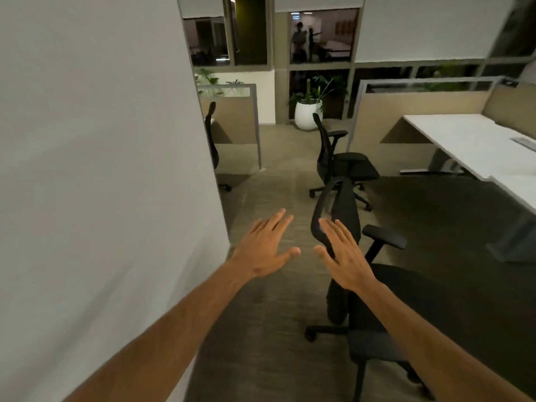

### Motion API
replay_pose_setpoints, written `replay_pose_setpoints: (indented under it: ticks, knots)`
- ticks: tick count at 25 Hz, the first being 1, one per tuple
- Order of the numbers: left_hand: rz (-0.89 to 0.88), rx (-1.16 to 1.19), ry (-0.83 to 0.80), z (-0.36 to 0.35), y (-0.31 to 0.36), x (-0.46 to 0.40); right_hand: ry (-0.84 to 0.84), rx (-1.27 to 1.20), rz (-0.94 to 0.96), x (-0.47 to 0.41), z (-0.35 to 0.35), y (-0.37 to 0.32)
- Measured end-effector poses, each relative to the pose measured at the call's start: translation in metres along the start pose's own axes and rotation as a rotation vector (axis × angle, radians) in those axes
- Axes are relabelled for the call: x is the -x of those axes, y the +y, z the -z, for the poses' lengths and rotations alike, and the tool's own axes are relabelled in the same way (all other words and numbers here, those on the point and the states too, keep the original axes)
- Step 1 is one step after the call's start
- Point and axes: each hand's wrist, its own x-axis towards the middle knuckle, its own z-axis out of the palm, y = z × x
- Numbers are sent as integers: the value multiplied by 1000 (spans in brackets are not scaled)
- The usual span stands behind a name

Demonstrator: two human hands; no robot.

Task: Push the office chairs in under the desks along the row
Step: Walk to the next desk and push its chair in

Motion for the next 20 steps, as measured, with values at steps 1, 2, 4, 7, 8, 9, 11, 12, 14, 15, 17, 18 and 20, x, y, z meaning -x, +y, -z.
replay_pose_setpoints:
  ticks: [1,2,4,7,8,9,11,12,14,15,17,18,20]
  knots:
    - [-21,10,-10,-2,-14,-22,2,-10,-43,-12,-2,5]
    - [-45,22,-20,-4,-24,-41,9,-16,-78,-21,-3,10]
    - [-115,35,-61,-12,-39,-84,33,-28,-158,-42,-4,24]
    - [-214,37,-114,-27,-47,-147,55,-30,-251,-64,-4,48]
    - [-253,31,-128,-34,-47,-171,70,-23,-274,-71,-6,60]
    - [-289,27,-140,-41,-47,-192,75,-14,-298,-77,-8,70]
    - [-365,35,-164,-57,-49,-234,70,-4,-343,-90,-14,93]
    - [-391,34,-170,-63,-50,-251,65,1,-352,-95,-18,103]
    - [-440,0,-170,-76,-55,-291,49,8,-373,-110,-27,127]
    - [-472,-27,-172,-82,-58,-310,33,5,-390,-117,-31,135]
    - [-528,-75,-190,-93,-65,-345,11,-3,-436,-129,-42,151]
    - [-554,-87,-221,-99,-67,-360,12,1,-464,-132,-46,159]
    - [-614,-99,-295,-114,-64,-387,21,45,-495,-134,-49,166]
